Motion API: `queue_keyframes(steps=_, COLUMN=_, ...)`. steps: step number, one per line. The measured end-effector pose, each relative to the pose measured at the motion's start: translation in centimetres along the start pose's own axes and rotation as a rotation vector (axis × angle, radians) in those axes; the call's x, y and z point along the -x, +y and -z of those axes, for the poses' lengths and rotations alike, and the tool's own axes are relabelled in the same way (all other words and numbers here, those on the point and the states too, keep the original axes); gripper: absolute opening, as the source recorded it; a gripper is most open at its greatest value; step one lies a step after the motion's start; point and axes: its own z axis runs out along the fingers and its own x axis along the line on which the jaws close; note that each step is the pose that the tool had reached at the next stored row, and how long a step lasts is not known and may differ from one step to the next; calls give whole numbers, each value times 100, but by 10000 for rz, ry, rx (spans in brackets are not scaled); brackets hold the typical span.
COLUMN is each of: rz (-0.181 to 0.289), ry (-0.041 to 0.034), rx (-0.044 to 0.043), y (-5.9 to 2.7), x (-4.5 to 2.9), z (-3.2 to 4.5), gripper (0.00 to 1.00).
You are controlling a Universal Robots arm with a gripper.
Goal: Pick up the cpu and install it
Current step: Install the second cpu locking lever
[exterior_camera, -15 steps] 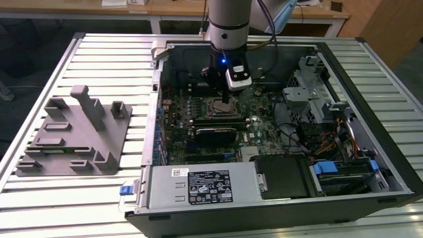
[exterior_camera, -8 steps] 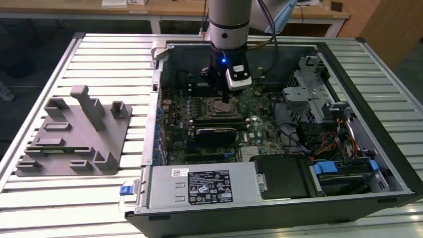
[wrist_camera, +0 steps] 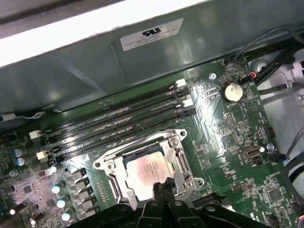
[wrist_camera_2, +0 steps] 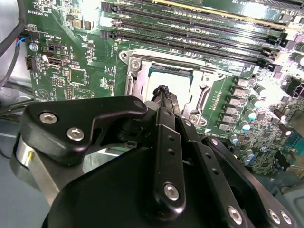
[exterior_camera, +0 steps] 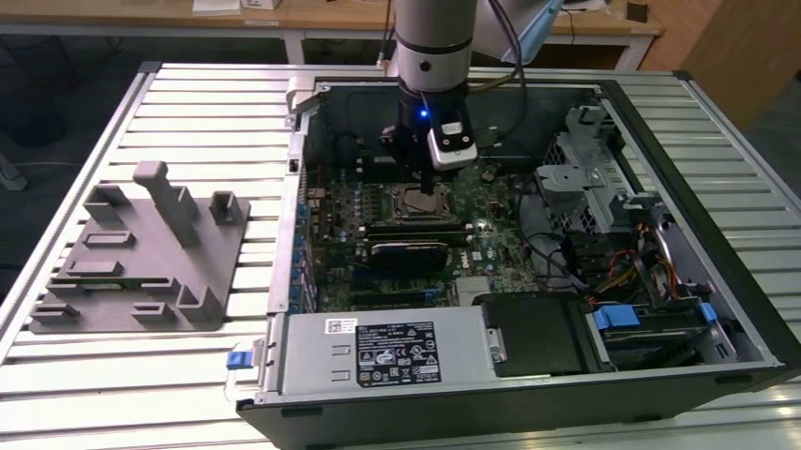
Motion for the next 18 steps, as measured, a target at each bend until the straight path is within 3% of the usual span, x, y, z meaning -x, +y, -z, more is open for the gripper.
queue_keyframes(steps=6, rz=0, ry=-1, rx=5, y=2, x=4, z=57, gripper=11)
queue_keyframes(steps=18, rz=7, ry=-1, rx=5, y=-40, x=20, z=61, gripper=11)
